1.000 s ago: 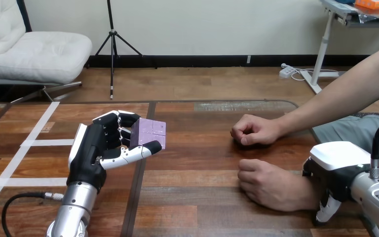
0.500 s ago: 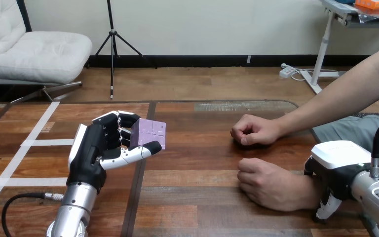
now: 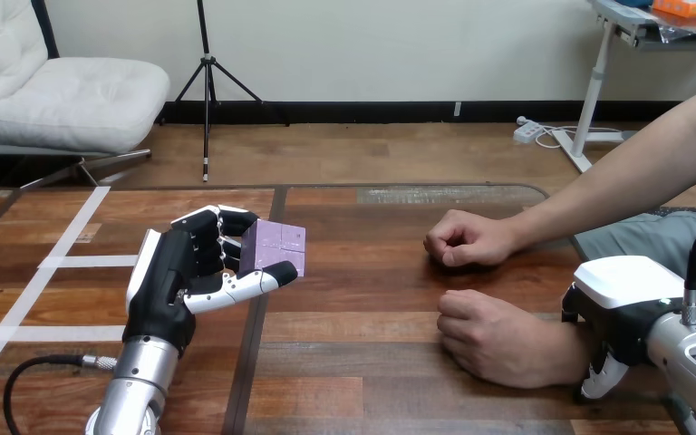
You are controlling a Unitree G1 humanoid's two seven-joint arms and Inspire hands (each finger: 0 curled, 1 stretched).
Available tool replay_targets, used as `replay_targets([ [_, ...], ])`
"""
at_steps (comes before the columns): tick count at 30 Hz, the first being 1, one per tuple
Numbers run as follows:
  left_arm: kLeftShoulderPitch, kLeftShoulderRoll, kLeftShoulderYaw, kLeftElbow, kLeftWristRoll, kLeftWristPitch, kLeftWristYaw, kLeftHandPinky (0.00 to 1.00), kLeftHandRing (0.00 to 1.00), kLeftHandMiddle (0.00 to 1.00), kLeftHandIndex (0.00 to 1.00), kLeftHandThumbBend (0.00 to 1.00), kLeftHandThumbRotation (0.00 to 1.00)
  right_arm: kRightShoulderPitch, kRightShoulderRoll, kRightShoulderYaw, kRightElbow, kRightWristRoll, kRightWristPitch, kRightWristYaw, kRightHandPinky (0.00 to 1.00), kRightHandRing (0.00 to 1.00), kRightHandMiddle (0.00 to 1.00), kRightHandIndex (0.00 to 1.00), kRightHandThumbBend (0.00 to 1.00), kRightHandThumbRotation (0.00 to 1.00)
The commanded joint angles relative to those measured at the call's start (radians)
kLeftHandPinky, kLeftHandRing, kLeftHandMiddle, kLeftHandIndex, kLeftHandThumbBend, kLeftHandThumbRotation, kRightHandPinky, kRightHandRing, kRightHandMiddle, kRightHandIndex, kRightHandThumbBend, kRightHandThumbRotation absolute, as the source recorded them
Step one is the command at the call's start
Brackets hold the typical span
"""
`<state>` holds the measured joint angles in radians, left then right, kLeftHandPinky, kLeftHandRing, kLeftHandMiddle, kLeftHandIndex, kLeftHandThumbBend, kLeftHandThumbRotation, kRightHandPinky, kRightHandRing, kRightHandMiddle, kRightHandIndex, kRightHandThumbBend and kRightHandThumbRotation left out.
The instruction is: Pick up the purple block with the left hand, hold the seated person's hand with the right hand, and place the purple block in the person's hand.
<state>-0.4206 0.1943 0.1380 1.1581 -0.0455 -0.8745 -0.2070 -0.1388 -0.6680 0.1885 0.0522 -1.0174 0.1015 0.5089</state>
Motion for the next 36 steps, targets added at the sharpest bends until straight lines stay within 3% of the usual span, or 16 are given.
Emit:
replay_targets([
  [1,-0.03,0.018,0.011,-0.047,-0.006,-0.02,0.001,0.34,0.4,0.46,0.49,0.85,0.14,-0.024,-0.034,0.003,0.029,0.01,0.009,-0.019,0.26,0.35,0.44,0.57,0.81,0.0],
  [19,-0.031,0.016,0.011,-0.047,-0.007,-0.018,-0.007,0.34,0.4,0.46,0.49,0.85,0.13,-0.016,-0.034,-0.012,0.006,0.028,0.043,-0.011,0.34,0.44,0.51,0.55,0.8,0.0],
  [36,-0.034,0.006,0.004,-0.048,-0.001,-0.007,-0.004,0.34,0.4,0.46,0.48,0.86,0.14,0.009,-0.048,-0.061,-0.081,0.069,0.045,-0.04,0.39,0.48,0.53,0.56,0.76,0.0],
])
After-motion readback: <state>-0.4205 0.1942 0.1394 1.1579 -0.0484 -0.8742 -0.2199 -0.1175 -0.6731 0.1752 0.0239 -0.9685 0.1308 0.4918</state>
